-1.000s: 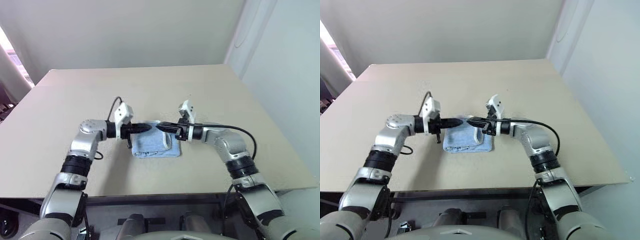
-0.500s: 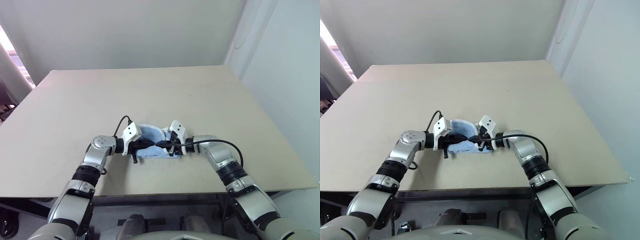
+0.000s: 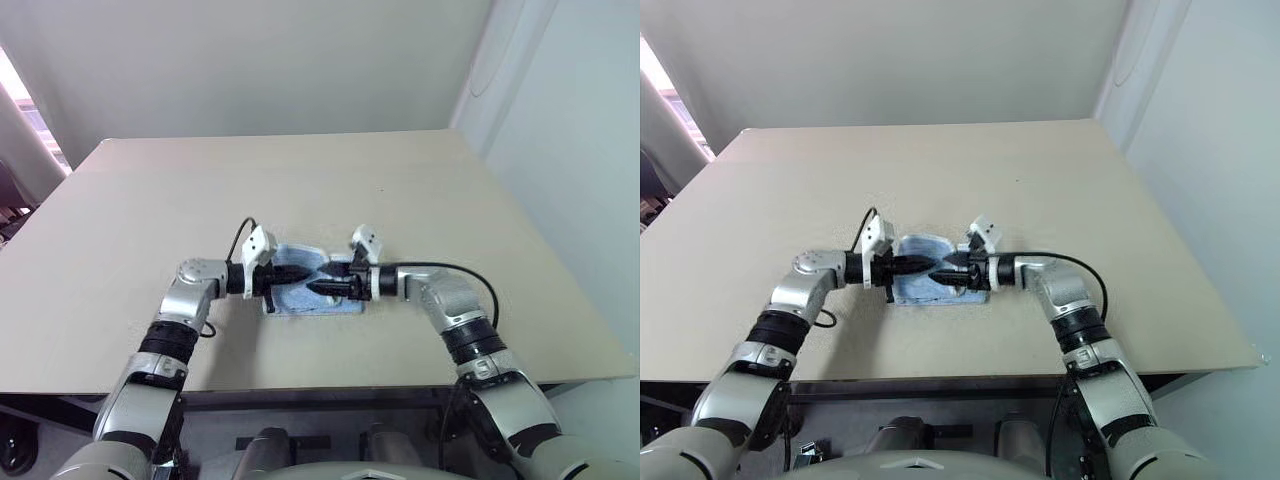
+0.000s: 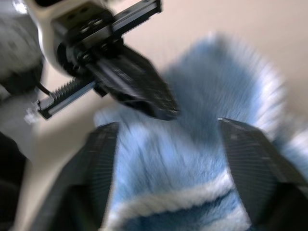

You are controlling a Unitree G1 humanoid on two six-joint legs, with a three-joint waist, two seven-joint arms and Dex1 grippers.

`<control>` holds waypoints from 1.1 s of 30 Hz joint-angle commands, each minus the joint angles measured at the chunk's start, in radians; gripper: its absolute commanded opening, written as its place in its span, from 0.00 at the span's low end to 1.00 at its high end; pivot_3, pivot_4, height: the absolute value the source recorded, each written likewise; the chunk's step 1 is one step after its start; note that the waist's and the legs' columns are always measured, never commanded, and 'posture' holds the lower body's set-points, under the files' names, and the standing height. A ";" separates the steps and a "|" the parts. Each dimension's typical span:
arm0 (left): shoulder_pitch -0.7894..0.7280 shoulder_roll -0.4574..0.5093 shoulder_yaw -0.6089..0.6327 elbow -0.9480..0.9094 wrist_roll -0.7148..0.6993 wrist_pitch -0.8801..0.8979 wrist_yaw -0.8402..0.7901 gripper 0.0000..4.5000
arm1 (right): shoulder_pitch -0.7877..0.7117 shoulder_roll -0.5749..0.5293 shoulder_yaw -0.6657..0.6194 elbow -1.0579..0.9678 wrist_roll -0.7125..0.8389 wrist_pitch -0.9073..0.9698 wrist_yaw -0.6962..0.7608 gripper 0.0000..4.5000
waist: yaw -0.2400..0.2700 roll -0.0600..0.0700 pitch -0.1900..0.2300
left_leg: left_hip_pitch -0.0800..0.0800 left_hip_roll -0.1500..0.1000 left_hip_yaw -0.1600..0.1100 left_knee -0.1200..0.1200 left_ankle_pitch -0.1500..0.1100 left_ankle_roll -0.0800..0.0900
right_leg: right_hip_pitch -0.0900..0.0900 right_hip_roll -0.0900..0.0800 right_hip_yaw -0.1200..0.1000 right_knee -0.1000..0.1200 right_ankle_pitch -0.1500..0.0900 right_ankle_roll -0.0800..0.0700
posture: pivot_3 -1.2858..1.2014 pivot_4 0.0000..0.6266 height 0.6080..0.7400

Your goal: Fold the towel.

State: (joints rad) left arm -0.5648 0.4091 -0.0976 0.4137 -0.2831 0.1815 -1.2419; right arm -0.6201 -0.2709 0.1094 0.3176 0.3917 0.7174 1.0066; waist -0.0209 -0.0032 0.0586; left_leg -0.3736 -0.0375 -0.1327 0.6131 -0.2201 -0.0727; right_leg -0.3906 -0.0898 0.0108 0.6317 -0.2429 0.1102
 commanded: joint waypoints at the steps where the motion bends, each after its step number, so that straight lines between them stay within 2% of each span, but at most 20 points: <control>1: -0.016 0.029 0.041 -0.105 -0.049 0.048 0.006 0.00 | -0.088 -0.033 -0.107 -0.029 0.115 0.186 -0.022 0.99 | -0.001 0.000 0.000 | 0.000 0.000 0.000 0.000 0.000 0.000 | 0.000 0.000 0.000 0.000 0.000 0.000 | 0.52 0.00 0.93; 6: 0.081 0.129 0.018 -0.197 0.005 -0.014 -0.011 0.00 | -0.206 -0.097 -0.203 0.129 0.189 0.451 -0.062 0.99 | -0.011 0.001 0.000 | 0.000 0.001 0.001 -0.001 0.000 0.000 | -0.001 0.001 0.001 0.000 -0.001 -0.004 | 0.52 0.00 0.93; 12: 0.197 0.204 0.050 -0.306 -0.018 0.005 0.010 0.00 | -0.266 -0.132 -0.220 0.315 0.182 0.595 -0.090 0.99 | -0.023 0.001 0.001 | -0.001 0.001 0.002 -0.001 0.000 0.000 | -0.002 0.001 0.002 -0.001 -0.002 -0.004 | 0.52 0.00 0.93; 25: 0.326 0.284 0.107 -0.412 -0.051 0.037 0.046 0.00 | -0.248 -0.098 -0.073 0.422 0.113 0.602 -0.050 0.99 | -0.026 0.003 0.002 | -0.001 0.001 0.003 -0.001 0.000 0.000 | -0.004 0.001 0.003 0.000 -0.002 -0.004 | 0.52 0.00 0.93; 33: 0.310 0.277 0.086 -0.393 -0.038 0.027 0.054 0.00 | -0.263 -0.010 -0.102 0.405 0.143 0.633 -0.063 0.99 | -0.043 0.003 0.002 | -0.001 0.002 0.003 -0.001 0.000 0.000 | -0.003 0.002 0.003 0.000 -0.002 -0.004 | 0.52 0.00 0.93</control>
State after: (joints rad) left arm -0.2379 0.6824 -0.0197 0.0329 -0.3168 0.2258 -1.1922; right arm -0.8510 -0.2862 0.0295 0.7483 0.5154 1.3440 0.9470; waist -0.0637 0.0000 0.0607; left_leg -0.3748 -0.0358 -0.1297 0.6117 -0.2204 -0.0723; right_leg -0.3939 -0.0880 0.0136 0.6316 -0.2446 0.1061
